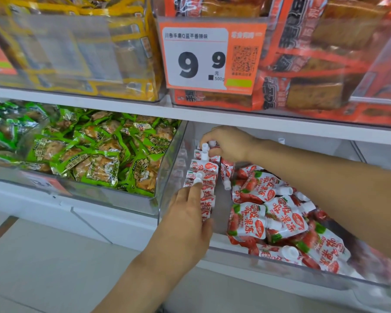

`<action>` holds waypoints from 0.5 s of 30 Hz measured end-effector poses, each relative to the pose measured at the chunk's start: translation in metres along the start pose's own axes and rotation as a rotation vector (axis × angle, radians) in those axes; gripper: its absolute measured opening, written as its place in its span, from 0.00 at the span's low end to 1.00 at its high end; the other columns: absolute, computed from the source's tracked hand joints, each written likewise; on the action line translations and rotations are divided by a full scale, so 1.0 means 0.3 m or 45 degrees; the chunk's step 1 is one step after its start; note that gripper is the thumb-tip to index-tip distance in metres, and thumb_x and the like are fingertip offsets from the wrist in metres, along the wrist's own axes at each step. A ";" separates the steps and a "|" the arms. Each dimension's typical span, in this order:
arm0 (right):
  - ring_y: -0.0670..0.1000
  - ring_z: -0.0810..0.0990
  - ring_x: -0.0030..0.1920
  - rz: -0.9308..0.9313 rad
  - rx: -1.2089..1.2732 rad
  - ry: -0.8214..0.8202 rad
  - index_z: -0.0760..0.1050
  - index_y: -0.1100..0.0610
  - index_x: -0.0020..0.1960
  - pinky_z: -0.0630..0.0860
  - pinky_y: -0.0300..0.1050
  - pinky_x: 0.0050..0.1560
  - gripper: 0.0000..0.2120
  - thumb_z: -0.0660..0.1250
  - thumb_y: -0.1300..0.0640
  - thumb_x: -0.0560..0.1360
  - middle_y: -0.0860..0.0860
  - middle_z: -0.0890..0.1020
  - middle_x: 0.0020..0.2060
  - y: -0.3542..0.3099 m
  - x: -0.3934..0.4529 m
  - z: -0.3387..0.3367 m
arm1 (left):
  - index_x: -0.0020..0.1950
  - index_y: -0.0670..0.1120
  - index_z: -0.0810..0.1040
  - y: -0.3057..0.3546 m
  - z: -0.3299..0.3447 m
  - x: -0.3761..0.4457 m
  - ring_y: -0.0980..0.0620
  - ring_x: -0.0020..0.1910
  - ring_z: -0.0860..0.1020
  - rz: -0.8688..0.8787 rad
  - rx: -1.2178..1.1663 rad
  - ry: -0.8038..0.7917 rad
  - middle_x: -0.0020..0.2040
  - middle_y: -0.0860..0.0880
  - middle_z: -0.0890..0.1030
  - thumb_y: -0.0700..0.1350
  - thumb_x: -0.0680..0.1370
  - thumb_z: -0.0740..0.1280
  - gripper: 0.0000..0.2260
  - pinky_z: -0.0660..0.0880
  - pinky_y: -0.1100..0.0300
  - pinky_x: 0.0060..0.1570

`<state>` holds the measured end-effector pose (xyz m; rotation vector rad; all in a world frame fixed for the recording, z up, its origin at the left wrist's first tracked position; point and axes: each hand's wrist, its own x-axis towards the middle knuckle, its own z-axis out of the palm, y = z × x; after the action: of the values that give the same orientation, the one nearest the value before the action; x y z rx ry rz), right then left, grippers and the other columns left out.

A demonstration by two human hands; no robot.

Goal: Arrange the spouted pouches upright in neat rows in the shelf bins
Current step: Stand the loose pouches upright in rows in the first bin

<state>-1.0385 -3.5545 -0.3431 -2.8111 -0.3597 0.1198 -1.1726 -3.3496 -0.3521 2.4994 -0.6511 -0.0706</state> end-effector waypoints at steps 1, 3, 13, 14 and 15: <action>0.51 0.74 0.49 0.025 0.039 0.008 0.78 0.50 0.61 0.69 0.43 0.49 0.14 0.71 0.55 0.75 0.49 0.76 0.50 0.000 0.002 -0.007 | 0.78 0.51 0.52 0.001 -0.002 -0.003 0.53 0.71 0.63 0.000 -0.002 0.001 0.72 0.52 0.64 0.49 0.79 0.65 0.32 0.64 0.61 0.67; 0.53 0.77 0.53 0.071 0.085 0.070 0.77 0.49 0.62 0.71 0.44 0.51 0.17 0.73 0.53 0.74 0.50 0.79 0.55 0.013 -0.004 -0.004 | 0.78 0.51 0.52 0.001 -0.005 -0.008 0.52 0.70 0.64 0.007 -0.009 0.000 0.72 0.52 0.64 0.49 0.79 0.65 0.32 0.64 0.61 0.67; 0.48 0.82 0.46 0.280 0.437 0.248 0.81 0.52 0.55 0.78 0.46 0.55 0.17 0.79 0.57 0.68 0.51 0.83 0.51 0.029 -0.046 0.051 | 0.76 0.57 0.56 -0.005 -0.072 -0.038 0.55 0.66 0.70 0.011 0.070 -0.094 0.69 0.56 0.68 0.52 0.75 0.71 0.34 0.67 0.65 0.60; 0.49 0.82 0.47 0.273 0.429 0.261 0.81 0.53 0.55 0.79 0.48 0.57 0.17 0.79 0.57 0.68 0.51 0.84 0.51 0.027 -0.044 0.061 | 0.75 0.58 0.59 -0.002 -0.078 -0.032 0.55 0.65 0.71 -0.002 0.088 -0.100 0.67 0.56 0.70 0.52 0.75 0.71 0.33 0.68 0.65 0.60; 0.50 0.83 0.48 0.271 0.428 0.246 0.81 0.53 0.55 0.79 0.50 0.58 0.17 0.79 0.57 0.68 0.52 0.83 0.52 0.025 -0.042 0.063 | 0.75 0.58 0.60 0.002 -0.081 -0.027 0.54 0.64 0.72 -0.021 0.103 -0.106 0.66 0.55 0.71 0.52 0.74 0.72 0.32 0.68 0.64 0.58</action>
<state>-1.0513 -3.5592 -0.3627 -2.4915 0.0065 -0.0426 -1.1755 -3.3341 -0.3319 2.5915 -0.6801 -0.1580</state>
